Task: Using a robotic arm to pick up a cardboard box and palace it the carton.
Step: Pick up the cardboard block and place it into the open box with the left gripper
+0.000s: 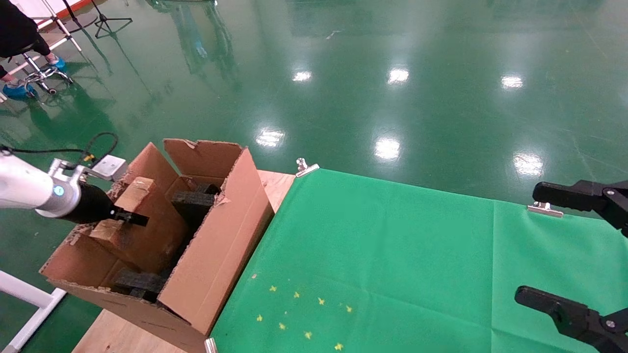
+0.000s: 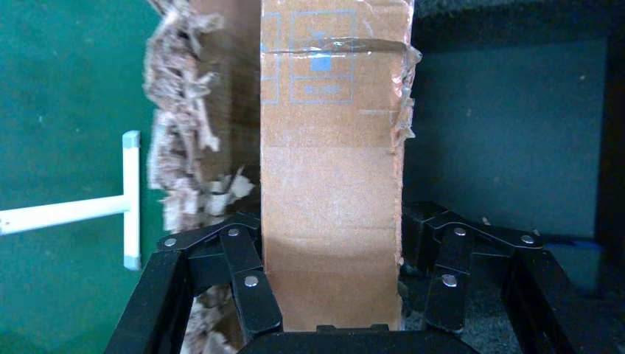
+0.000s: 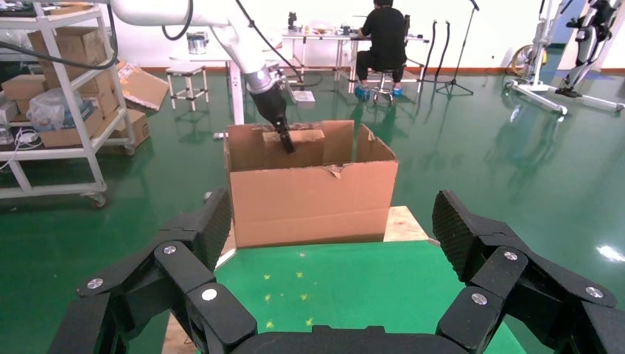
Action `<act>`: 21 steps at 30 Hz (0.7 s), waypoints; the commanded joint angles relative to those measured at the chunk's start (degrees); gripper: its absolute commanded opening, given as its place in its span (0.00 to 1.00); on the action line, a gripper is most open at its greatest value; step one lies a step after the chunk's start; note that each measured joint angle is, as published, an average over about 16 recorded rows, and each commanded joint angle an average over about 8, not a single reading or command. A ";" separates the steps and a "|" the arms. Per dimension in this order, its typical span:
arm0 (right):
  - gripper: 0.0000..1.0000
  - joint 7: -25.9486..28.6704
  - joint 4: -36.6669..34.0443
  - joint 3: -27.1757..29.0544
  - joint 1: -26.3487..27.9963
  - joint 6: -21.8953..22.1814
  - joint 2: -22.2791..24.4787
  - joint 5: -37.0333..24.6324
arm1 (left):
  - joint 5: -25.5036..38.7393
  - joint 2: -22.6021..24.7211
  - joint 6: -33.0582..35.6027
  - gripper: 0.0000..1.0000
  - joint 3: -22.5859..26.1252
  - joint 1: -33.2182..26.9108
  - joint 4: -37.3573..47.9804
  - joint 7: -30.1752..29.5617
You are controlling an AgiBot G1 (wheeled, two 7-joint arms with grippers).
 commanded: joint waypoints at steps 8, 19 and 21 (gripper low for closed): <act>1.00 0.00 0.00 0.00 0.00 0.00 0.00 0.00 | -0.13 1.48 -2.63 0.00 -0.10 3.39 -0.13 -1.33; 1.00 0.00 0.00 0.00 0.00 0.00 0.00 0.00 | -0.61 3.19 -5.03 0.00 -0.45 7.13 -0.13 -3.26; 1.00 0.00 0.00 0.00 0.00 0.00 0.00 0.00 | -0.68 3.50 -5.47 0.00 -0.50 7.73 -0.11 -3.72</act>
